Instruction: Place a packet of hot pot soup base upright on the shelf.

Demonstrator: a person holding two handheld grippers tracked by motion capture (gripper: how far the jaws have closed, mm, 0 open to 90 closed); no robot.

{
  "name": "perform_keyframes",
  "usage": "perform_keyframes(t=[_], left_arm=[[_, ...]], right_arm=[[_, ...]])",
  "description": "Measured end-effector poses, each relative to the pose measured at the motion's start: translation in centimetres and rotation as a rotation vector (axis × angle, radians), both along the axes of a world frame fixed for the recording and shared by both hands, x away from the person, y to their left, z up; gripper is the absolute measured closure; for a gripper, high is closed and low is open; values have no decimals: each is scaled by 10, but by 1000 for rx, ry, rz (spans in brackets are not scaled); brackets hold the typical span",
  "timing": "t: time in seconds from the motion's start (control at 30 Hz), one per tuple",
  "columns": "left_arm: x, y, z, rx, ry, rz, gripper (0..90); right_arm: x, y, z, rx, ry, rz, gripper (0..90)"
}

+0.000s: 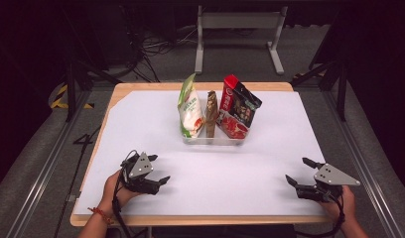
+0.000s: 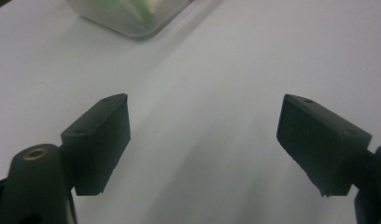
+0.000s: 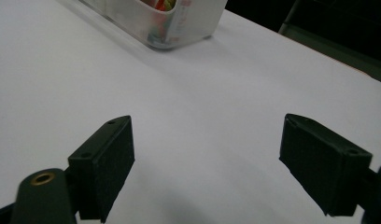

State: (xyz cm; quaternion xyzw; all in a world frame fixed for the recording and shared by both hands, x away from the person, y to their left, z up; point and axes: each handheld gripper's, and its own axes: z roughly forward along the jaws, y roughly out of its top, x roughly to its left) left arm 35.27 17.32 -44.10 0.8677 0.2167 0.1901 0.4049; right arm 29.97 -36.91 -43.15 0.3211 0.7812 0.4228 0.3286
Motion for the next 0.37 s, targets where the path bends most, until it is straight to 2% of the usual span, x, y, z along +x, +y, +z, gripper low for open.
perform_keyframes(t=[0.37], left_arm=[[0, -1, 2, -11, -2, 1, 182]], right_arm=[[-1, 1, 1, 3, 0, -9, 182]])
